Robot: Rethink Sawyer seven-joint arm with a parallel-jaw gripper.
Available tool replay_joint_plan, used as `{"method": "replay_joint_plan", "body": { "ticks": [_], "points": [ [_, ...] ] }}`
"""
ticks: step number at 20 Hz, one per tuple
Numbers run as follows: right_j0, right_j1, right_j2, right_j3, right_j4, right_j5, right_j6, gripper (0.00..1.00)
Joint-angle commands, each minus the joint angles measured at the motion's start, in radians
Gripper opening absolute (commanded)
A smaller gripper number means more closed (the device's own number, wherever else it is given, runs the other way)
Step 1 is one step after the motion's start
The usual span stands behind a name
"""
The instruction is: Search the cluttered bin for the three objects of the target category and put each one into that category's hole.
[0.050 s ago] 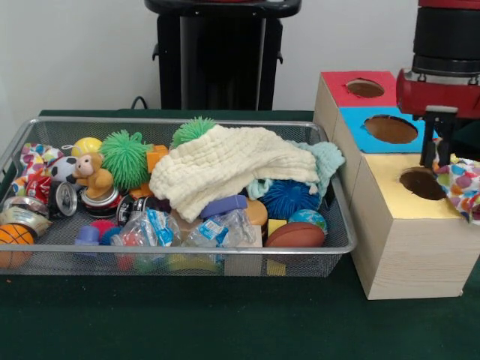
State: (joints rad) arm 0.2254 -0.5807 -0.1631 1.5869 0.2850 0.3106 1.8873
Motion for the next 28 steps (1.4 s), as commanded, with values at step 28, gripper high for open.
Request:
{"method": "replay_joint_plan", "body": {
  "ticks": [28],
  "points": [
    [-0.251,0.217,0.249,0.105,-0.192,-0.297,0.115,0.00]
  ]
}}
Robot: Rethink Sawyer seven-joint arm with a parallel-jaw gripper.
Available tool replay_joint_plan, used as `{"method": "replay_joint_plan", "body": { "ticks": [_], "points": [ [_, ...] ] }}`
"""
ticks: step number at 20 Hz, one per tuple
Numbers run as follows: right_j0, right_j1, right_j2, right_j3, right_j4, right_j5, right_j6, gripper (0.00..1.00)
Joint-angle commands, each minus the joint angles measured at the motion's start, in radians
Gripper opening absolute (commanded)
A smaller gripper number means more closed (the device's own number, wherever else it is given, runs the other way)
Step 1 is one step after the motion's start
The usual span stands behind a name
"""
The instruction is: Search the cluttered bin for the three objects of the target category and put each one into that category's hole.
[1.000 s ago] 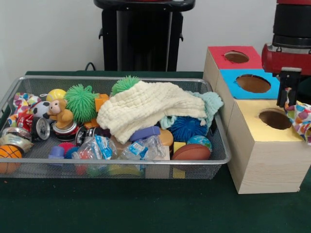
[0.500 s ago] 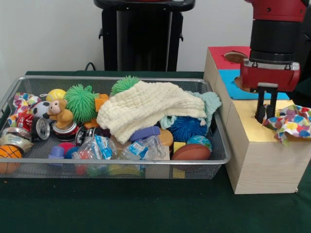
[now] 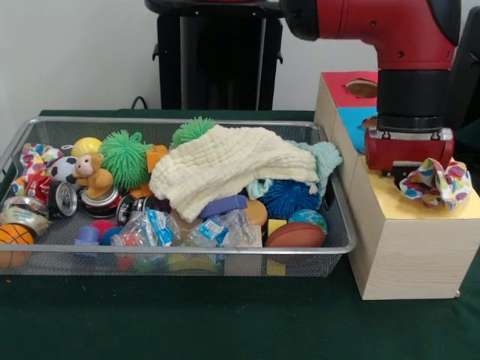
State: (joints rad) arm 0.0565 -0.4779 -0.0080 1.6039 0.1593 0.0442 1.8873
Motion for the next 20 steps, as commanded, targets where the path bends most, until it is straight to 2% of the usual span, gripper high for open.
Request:
{"method": "replay_joint_plan", "body": {
  "ticks": [1,4,7,10,12,15,20],
  "points": [
    [-0.086,0.125,0.102,0.091,-0.067,-0.043,0.124,0.00],
    [-0.095,0.165,0.110,0.082,-0.068,-0.059,0.127,0.00],
    [-0.050,0.205,0.046,0.057,-0.033,-0.043,0.142,0.00],
    [-0.060,0.242,0.055,0.048,-0.022,-0.051,0.153,0.00],
    [-0.077,0.263,0.074,0.053,-0.016,-0.090,0.176,0.00],
    [0.000,0.247,-0.017,0.066,0.063,-0.076,0.242,0.00],
    [0.077,0.241,-0.118,0.040,0.099,-0.013,0.207,0.00]
  ]
}}
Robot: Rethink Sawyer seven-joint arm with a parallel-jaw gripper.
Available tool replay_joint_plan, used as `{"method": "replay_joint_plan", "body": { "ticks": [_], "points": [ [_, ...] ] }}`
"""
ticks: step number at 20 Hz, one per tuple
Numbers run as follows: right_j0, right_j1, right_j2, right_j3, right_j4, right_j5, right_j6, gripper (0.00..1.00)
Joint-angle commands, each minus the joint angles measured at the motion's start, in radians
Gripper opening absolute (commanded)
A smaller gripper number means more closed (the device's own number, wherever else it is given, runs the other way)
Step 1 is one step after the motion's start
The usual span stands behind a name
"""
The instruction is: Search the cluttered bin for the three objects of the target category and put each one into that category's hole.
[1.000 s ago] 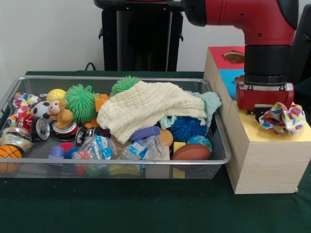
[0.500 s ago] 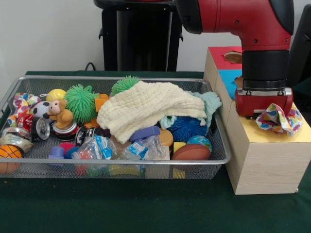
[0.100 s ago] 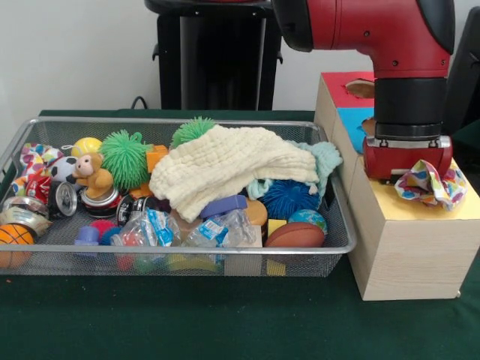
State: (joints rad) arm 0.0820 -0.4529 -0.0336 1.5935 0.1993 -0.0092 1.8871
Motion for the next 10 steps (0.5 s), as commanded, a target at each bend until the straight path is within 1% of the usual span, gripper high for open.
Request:
{"method": "replay_joint_plan", "body": {
  "ticks": [1,4,6,8,10],
  "points": [
    [0.062,0.216,-0.107,0.043,0.061,0.053,0.195,1.00],
    [0.065,0.212,-0.112,0.041,0.064,0.061,0.180,1.00],
    [0.079,0.211,-0.131,0.041,0.078,0.053,0.187,1.00],
    [0.103,0.199,-0.165,0.045,0.103,0.063,0.203,1.00],
    [0.106,0.176,-0.171,0.053,0.105,0.102,0.190,1.00]
  ]
}}
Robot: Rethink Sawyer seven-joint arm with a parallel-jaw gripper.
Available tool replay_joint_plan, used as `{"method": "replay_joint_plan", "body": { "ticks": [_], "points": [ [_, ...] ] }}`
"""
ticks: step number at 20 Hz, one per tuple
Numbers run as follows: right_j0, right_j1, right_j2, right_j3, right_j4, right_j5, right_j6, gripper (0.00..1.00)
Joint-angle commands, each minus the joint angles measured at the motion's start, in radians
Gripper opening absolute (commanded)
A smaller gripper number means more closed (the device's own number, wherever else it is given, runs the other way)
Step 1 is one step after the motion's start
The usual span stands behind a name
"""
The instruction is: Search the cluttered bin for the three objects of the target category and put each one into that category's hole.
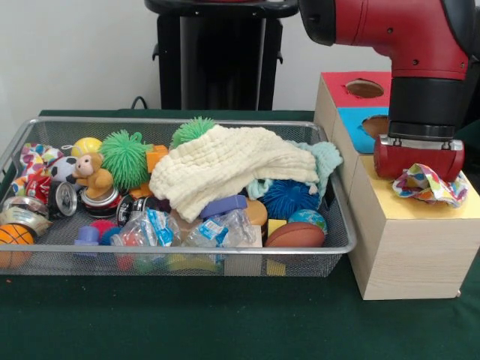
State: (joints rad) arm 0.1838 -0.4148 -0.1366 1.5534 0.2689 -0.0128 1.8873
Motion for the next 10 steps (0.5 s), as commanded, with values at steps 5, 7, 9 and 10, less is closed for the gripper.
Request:
{"method": "replay_joint_plan", "body": {
  "ticks": [5,7,9,10],
  "points": [
    [0.026,0.053,-0.107,0.116,0.038,0.213,0.169,1.00],
    [0.027,0.035,-0.116,0.120,0.036,0.235,0.164,1.00],
    [0.022,0.023,-0.117,0.126,0.033,0.242,0.162,1.00],
    [0.021,0.022,-0.116,0.128,0.032,0.239,0.163,1.00]
  ]
}}
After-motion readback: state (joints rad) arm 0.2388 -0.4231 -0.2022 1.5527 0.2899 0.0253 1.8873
